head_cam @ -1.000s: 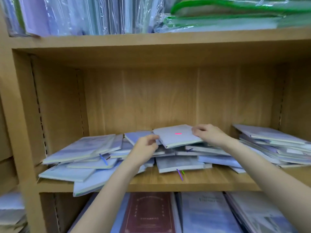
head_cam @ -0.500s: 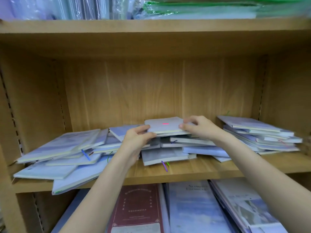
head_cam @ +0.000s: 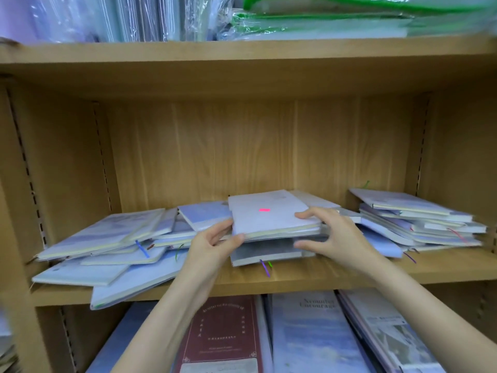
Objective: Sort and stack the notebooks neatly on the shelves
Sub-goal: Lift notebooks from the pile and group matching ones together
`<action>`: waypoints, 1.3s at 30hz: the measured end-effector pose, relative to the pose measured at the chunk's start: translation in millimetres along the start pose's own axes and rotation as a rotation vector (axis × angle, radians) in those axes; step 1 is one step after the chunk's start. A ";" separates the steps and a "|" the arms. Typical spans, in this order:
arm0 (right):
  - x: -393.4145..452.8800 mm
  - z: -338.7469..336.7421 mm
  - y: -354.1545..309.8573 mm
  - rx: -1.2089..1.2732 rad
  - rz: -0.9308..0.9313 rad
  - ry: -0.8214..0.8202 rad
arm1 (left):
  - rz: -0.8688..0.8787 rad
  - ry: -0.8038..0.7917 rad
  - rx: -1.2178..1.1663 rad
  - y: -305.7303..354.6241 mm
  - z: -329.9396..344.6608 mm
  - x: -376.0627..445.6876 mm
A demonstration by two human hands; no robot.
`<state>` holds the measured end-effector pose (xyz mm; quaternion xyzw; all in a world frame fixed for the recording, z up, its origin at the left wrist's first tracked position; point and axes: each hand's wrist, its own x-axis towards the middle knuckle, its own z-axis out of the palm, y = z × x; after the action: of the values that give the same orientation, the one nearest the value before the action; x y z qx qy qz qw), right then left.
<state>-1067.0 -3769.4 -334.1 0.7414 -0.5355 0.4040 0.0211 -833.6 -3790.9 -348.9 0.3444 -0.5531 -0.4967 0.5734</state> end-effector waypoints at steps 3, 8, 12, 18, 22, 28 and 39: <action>-4.6 5.9 -1.8 -0.055 -0.039 0.086 | -0.109 -0.030 -0.334 5.2 -5.5 -4.2; -9.8 2.8 -7.8 0.004 -0.014 0.153 | -0.319 -0.040 -0.550 8.6 -3.1 -1.9; -21.5 -0.7 -9.6 0.084 0.006 0.158 | -0.354 -0.191 -0.519 11.0 -6.0 -6.2; -24.1 -3.3 -5.6 -0.093 -0.008 0.190 | -0.319 -0.187 -0.483 22.2 7.3 -0.1; -19.3 -18.5 0.2 -0.073 -0.017 0.162 | -0.234 -0.144 -0.473 29.5 5.1 3.7; 21.5 -77.1 -28.7 0.171 -0.078 0.569 | -0.233 -0.033 -0.370 43.7 -11.8 2.9; 120.9 -68.9 -50.5 0.652 0.359 0.540 | -0.376 -0.079 -0.464 43.8 -30.7 -5.3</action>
<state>-1053.6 -3809.9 -192.4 0.4731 -0.4758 0.7272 -0.1449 -794.8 -3778.9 -313.7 0.2809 -0.3733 -0.7202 0.5129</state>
